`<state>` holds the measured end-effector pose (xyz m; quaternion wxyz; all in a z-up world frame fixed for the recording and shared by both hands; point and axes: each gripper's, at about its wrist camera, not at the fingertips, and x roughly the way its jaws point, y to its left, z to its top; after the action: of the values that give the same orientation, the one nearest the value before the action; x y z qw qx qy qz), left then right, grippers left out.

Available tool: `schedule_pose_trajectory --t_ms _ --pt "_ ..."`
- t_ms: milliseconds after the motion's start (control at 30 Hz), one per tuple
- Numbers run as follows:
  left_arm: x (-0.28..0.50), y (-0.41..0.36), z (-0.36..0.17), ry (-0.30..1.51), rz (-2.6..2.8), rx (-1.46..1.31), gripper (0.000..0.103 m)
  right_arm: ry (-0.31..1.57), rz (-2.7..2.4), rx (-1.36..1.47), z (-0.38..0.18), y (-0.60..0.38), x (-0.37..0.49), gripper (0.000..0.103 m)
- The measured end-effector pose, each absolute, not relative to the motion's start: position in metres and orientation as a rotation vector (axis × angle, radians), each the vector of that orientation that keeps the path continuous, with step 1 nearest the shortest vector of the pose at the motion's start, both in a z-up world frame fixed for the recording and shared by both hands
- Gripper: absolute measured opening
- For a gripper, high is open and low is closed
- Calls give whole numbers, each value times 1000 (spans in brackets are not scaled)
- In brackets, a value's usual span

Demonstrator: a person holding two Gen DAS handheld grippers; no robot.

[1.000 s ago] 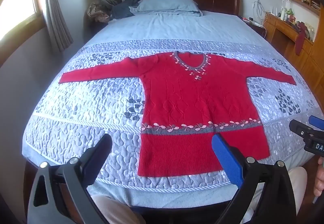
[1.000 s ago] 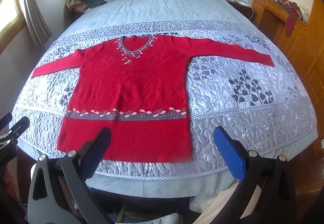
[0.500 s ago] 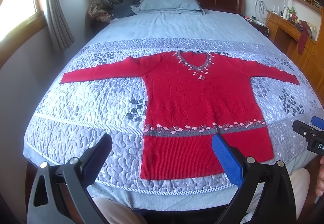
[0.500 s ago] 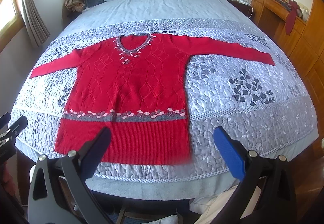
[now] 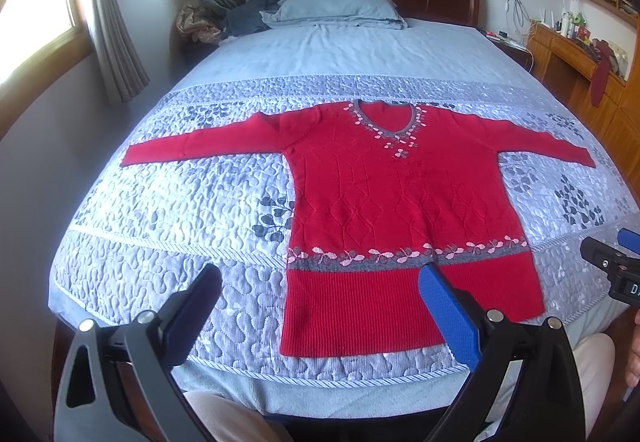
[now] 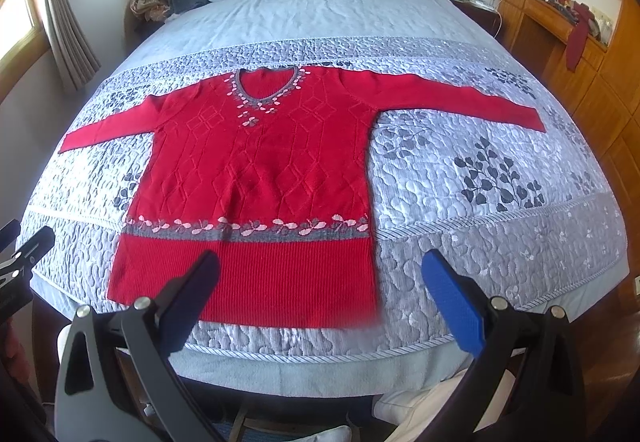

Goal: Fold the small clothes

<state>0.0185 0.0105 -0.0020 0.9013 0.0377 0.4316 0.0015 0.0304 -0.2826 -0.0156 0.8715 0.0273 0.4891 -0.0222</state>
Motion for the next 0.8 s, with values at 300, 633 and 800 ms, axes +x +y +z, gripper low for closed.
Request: schedule_pose_trajectory --t_ms 300,633,800 --pt "21 10 -1 892 7 82 99 1019 -44 51 -15 -283 31 100" --pt "21 10 -1 892 11 79 99 1012 -43 53 -15 -283 31 100" --pt "21 10 -1 890 13 80 99 1010 -42 52 -14 -283 30 100"
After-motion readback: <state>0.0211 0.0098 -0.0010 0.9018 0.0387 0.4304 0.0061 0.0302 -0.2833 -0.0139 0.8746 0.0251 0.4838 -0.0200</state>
